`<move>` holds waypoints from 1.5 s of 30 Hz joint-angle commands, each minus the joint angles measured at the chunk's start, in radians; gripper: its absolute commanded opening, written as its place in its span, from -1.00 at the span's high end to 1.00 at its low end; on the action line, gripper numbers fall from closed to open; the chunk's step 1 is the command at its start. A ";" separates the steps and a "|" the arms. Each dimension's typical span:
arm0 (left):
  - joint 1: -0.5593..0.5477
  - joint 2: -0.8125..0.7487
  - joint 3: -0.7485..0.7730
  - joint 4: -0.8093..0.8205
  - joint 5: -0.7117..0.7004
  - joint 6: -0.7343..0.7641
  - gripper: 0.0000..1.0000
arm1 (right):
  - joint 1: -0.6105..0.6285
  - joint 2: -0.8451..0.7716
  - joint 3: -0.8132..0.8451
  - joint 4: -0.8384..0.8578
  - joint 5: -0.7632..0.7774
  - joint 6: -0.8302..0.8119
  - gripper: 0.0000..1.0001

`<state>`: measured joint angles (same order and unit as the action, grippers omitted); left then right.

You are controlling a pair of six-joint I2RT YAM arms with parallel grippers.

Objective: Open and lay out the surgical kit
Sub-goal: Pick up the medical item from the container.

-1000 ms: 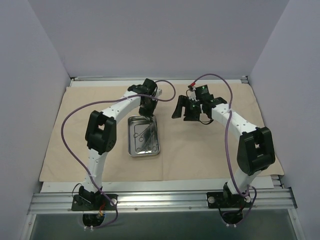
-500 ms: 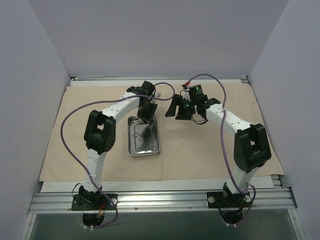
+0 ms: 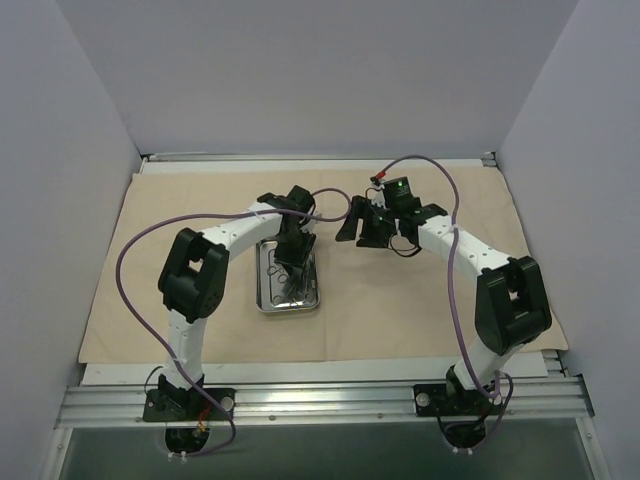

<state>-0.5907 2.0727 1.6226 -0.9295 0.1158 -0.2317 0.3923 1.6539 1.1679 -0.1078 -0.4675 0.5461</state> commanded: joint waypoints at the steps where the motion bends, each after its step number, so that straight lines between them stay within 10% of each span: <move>1: -0.024 -0.062 -0.020 0.037 0.010 -0.023 0.17 | 0.000 -0.060 -0.016 0.028 0.003 0.006 -0.29; 25: -0.058 0.135 0.019 0.074 -0.107 -0.041 0.21 | 0.000 -0.059 -0.017 0.007 0.013 -0.003 -0.28; 33: -0.044 0.187 -0.009 0.078 -0.107 -0.028 0.95 | 0.000 -0.051 -0.004 -0.006 0.020 -0.015 -0.28; 45: 0.037 0.050 0.216 -0.018 -0.036 0.037 0.95 | 0.003 0.003 0.042 0.019 -0.005 0.003 -0.28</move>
<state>-0.5716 2.1532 1.7287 -0.9180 0.0494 -0.2256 0.3843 1.6440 1.1664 -0.1154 -0.4416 0.5499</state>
